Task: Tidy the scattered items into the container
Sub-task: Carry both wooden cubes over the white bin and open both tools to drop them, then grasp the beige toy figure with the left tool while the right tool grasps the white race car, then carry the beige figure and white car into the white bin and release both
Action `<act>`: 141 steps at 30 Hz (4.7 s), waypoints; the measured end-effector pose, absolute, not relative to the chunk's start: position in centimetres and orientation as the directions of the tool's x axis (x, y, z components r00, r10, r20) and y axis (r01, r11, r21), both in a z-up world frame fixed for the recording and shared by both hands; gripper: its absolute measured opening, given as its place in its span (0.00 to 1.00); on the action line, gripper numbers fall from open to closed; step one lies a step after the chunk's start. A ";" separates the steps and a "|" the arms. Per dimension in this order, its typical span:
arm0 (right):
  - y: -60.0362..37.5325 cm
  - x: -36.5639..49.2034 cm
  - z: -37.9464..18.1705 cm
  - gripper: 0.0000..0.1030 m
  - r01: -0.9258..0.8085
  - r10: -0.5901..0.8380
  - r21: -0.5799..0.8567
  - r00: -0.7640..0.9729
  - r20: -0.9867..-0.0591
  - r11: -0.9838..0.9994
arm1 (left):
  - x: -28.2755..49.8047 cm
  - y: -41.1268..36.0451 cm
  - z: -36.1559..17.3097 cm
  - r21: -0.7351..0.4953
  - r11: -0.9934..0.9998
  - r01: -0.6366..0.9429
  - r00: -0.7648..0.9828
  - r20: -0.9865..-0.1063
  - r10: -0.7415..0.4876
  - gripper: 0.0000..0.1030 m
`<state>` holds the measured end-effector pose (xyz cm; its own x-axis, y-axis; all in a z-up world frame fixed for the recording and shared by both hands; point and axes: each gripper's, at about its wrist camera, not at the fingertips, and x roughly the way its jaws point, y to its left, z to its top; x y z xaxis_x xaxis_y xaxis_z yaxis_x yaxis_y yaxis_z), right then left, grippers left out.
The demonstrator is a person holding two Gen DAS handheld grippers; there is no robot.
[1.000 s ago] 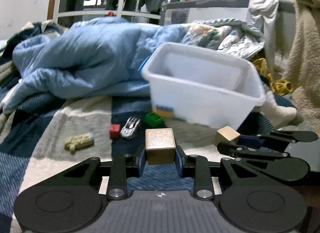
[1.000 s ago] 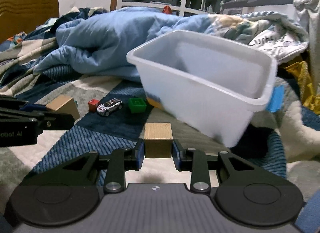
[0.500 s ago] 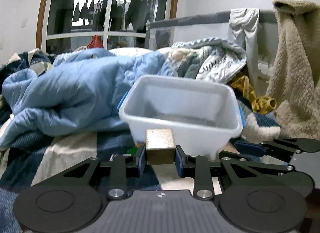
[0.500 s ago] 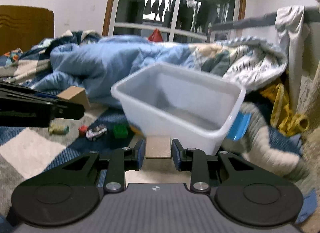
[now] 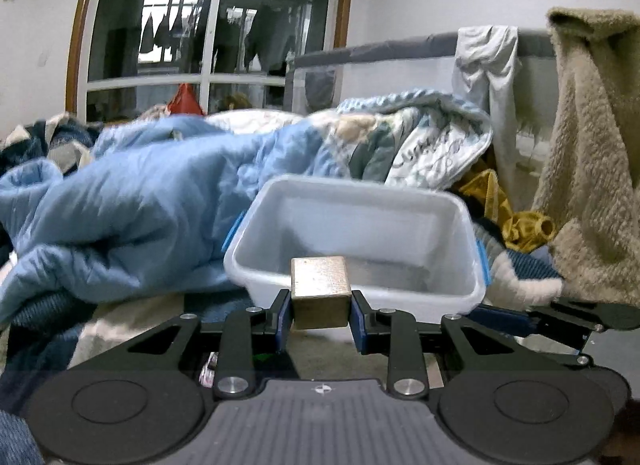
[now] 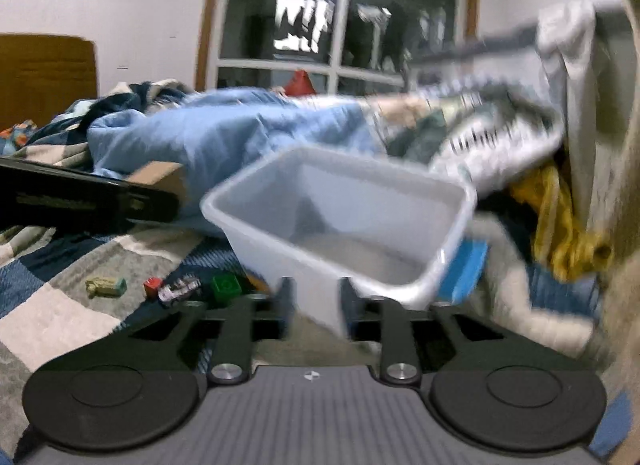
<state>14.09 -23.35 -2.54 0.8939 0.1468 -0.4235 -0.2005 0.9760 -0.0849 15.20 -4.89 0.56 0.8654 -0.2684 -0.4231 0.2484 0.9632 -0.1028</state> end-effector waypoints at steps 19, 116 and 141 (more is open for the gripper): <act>-22.4 11.2 -7.5 0.32 -0.273 0.173 -0.107 0.820 -0.546 0.956 | 15.1 -6.2 -1.6 -0.093 0.953 0.289 0.829 -0.474 -0.297 0.33; -7.4 25.8 -12.4 0.33 -0.398 0.254 -0.113 0.753 -0.607 0.910 | 21.5 10.0 -12.9 -0.146 0.957 0.250 0.743 -0.605 -0.286 0.29; -17.2 15.4 -2.6 0.33 -0.306 0.197 -0.175 0.865 -0.461 0.936 | 15.1 0.8 -0.5 -0.136 0.913 0.386 0.807 -0.429 -0.405 0.29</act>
